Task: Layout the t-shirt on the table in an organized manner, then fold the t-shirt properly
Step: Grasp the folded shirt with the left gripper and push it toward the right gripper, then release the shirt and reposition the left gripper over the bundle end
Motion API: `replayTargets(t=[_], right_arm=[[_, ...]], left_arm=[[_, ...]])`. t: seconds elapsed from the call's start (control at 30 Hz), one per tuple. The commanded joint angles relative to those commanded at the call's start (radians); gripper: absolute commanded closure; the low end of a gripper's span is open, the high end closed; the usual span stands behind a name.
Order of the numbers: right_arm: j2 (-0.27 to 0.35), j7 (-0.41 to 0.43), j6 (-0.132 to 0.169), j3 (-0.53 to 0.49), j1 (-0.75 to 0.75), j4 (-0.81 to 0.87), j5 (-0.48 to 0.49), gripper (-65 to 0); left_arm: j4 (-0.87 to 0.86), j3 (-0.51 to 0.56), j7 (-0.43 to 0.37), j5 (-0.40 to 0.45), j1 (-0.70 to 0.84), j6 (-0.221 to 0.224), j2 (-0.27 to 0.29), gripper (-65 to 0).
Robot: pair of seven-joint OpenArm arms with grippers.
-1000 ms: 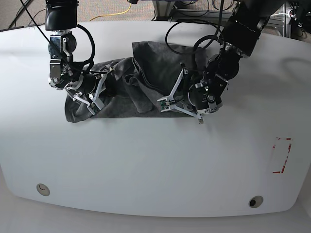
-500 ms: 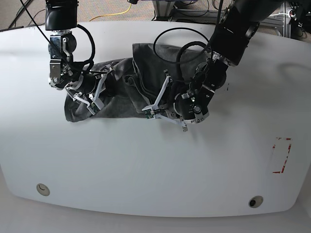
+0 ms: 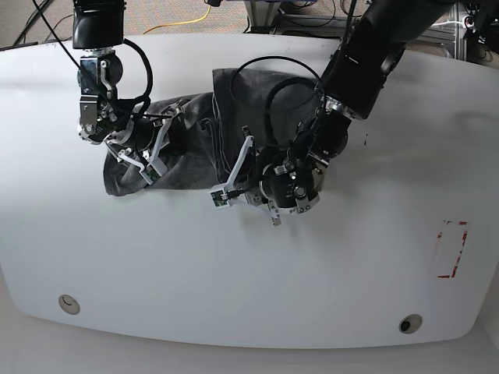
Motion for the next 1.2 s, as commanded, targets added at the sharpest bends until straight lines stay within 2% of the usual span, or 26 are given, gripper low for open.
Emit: replayTargets(t=[0.2, 0.33, 0.53, 0.6, 0.93, 1.03, 1.2], right_arm=[[0.000, 0.000, 0.000, 0.000, 0.000, 0.000, 0.000, -1.9], [0.000, 0.000, 0.000, 0.000, 0.000, 0.002, 0.002, -1.9], [0.000, 0.000, 0.000, 0.002, 0.000, 0.002, 0.002, -1.9], [0.000, 0.000, 0.000, 0.002, 0.000, 0.002, 0.002, -1.9], [0.000, 0.000, 0.000, 0.003, 0.002, 0.002, -0.002, -1.9], [0.000, 0.000, 0.000, 0.002, 0.002, 0.002, -0.002, -1.9], [0.000, 0.000, 0.000, 0.002, 0.002, 0.002, -0.002, -1.9]], left_arm=[[0.017, -0.038, -0.107, -0.002, -0.002, 0.000, 0.029, -12.5], [0.104, -0.129, -0.107, -0.003, 0.008, 0.000, 0.051, -12.5], [0.226, -0.258, -0.107, -0.002, 0.075, 0.000, 0.048, -12.5], [0.250, -0.278, -0.107, 0.000, 0.095, 0.000, 0.031, -12.5], [0.450, -0.307, -0.106, -0.002, 0.316, 0.000, -0.178, -12.5], [0.460, -0.328, -0.106, -0.002, 0.350, 0.000, -0.204, -12.5], [0.453, -0.404, -0.106, -0.002, 0.379, 0.000, -0.209, -12.5]])
